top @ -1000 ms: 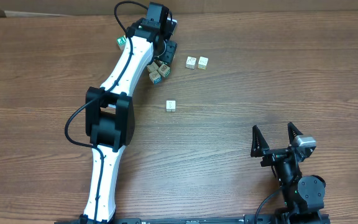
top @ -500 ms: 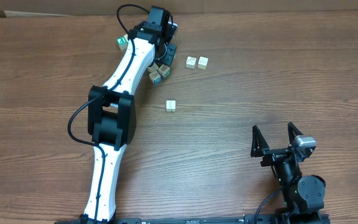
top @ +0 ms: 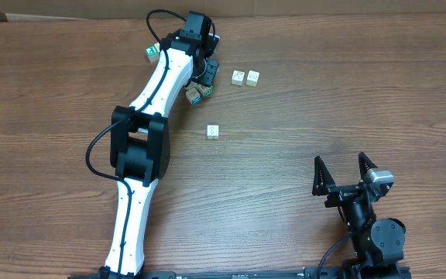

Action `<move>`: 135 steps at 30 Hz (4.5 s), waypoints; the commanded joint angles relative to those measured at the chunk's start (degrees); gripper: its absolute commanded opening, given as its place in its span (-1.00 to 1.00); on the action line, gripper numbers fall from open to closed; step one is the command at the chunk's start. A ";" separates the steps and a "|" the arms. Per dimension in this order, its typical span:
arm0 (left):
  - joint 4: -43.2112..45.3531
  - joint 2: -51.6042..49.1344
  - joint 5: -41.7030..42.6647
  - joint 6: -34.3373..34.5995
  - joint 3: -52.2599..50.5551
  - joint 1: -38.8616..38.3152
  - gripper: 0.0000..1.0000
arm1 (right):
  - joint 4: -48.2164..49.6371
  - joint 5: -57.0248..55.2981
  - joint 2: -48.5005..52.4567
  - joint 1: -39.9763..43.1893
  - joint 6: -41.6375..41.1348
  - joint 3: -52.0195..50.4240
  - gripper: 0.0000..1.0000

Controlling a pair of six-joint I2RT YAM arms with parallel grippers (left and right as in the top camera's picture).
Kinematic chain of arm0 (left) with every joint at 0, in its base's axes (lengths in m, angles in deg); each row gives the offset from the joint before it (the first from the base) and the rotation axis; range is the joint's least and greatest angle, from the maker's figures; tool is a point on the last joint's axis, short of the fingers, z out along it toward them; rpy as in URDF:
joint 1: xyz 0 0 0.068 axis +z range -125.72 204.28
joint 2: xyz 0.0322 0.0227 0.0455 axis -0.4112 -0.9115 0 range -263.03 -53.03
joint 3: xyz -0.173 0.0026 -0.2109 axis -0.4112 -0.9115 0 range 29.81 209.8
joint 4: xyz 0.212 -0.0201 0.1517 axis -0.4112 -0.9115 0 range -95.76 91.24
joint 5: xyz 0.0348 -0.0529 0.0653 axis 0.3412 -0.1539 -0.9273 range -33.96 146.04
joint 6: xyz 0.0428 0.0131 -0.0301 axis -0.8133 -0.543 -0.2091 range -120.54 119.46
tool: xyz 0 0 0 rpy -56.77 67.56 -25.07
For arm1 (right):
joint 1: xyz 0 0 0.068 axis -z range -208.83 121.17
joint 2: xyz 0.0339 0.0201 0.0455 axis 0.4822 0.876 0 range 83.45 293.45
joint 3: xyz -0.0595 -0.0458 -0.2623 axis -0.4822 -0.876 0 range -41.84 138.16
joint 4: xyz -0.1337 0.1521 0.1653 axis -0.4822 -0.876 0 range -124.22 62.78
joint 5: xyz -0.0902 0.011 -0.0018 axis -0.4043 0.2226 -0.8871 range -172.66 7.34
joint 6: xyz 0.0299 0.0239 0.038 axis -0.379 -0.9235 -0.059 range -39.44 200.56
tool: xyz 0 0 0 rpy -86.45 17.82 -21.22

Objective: Form a horizontal line

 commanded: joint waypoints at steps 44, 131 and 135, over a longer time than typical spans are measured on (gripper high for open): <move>-1.33 2.36 -2.97 -0.44 -1.03 -0.76 0.02 | 0.33 -0.33 -0.46 0.26 0.24 -0.59 1.00; -43.23 33.38 -6.69 38.82 -12.85 -0.83 -0.92 | 0.33 -0.33 -0.46 0.26 0.26 -0.59 1.00; -40.48 33.38 -6.73 40.09 -16.68 -0.94 -0.92 | 0.33 -0.31 -0.46 0.26 0.26 -0.59 1.00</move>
